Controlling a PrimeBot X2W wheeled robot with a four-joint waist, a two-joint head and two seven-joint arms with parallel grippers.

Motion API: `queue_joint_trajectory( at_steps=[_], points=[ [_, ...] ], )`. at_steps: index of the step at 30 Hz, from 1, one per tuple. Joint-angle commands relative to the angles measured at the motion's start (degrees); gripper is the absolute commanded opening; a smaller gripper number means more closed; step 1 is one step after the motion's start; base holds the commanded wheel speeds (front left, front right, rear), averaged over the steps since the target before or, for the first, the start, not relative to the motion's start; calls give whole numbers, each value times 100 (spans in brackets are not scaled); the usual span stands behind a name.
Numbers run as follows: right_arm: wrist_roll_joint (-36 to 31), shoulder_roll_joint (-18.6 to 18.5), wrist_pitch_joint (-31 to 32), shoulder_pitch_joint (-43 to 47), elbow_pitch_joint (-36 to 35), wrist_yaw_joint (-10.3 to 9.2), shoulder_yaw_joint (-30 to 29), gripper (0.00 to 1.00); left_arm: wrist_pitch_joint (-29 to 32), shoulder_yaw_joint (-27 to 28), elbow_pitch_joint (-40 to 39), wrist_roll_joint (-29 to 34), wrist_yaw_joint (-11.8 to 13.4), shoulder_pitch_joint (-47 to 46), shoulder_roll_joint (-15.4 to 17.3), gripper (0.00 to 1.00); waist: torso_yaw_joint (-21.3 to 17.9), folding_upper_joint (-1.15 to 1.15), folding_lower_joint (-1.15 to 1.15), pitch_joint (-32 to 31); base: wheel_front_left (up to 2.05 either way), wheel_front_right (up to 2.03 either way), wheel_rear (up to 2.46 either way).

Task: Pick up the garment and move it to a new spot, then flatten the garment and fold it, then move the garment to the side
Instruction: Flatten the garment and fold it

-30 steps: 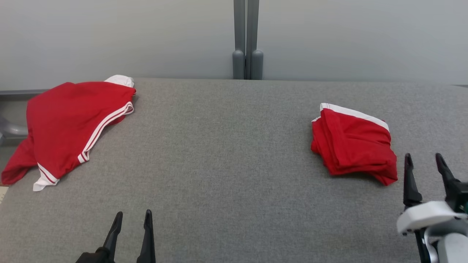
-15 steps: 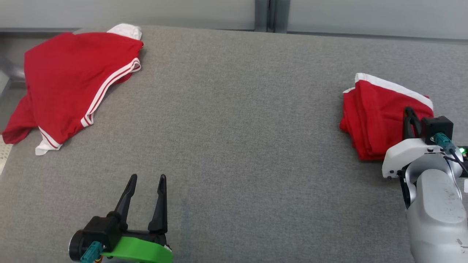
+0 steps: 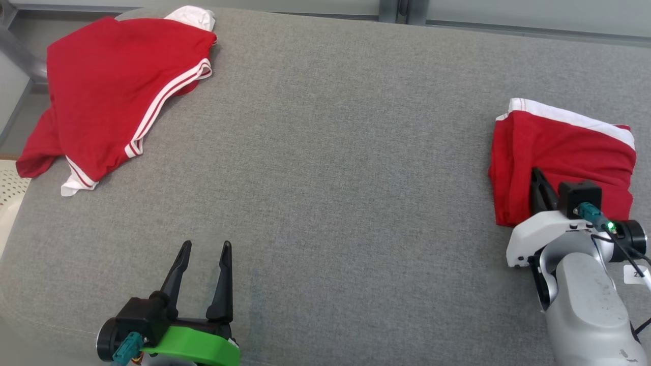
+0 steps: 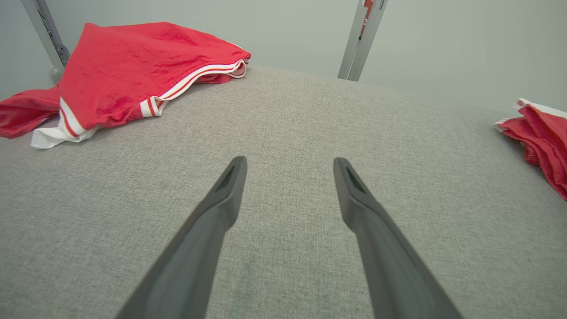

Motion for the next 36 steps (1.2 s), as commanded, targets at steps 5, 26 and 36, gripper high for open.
queue_joint_trajectory(
  at_steps=[5,26,36],
  points=[
    [375,-12,-14,294,-85,-8,363,0,-1,0,-7,-58,-22,49,7,100,-99,0,0,-87,0,0,0],
    [1027,-15,-15,804,-373,-6,1102,0,-1,-70,58,-105,-24,146,6,100,-222,0,0,-211,0,0,0],
    [1349,-17,-15,1328,-469,-6,1620,0,-1,137,131,-63,-24,411,6,100,-429,0,0,-800,0,0,0]
  ],
)
